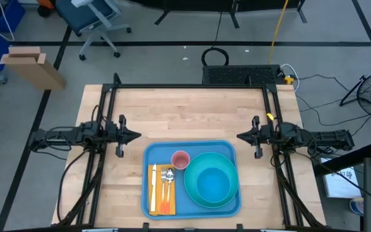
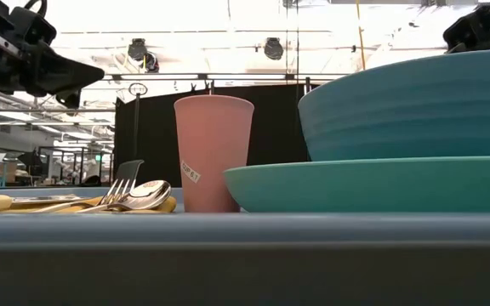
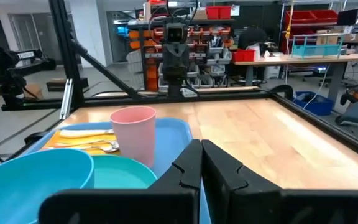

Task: Set up tray
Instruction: Return to Home Position

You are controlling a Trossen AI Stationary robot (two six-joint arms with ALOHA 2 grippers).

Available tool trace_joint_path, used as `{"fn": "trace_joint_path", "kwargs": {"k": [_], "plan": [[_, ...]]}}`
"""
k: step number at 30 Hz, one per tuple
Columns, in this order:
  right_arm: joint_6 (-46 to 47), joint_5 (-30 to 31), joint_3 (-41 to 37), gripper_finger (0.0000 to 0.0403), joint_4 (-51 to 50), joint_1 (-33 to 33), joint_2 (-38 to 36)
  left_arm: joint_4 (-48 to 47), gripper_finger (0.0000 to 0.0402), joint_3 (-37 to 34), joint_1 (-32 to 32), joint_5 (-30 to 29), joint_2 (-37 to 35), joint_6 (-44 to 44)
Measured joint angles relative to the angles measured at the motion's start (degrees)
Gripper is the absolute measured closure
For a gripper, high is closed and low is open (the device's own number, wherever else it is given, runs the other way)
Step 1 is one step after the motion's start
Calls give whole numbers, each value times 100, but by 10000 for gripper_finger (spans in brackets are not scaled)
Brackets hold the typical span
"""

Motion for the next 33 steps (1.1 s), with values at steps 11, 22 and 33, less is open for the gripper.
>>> {"fn": "trace_joint_path", "kwargs": {"k": [11, 22, 33], "plan": [[-41, -8, 0, 403, 0, 1, 12, 90, 399, -9, -2, -21, 0, -56], [-41, -8, 0, 403, -3, 3, 12, 285, 362, -20, -2, -44, 0, -66], [-41, -8, 0, 403, -7, 3, 12, 312, 360, -20, -2, -42, -1, -63]]}}
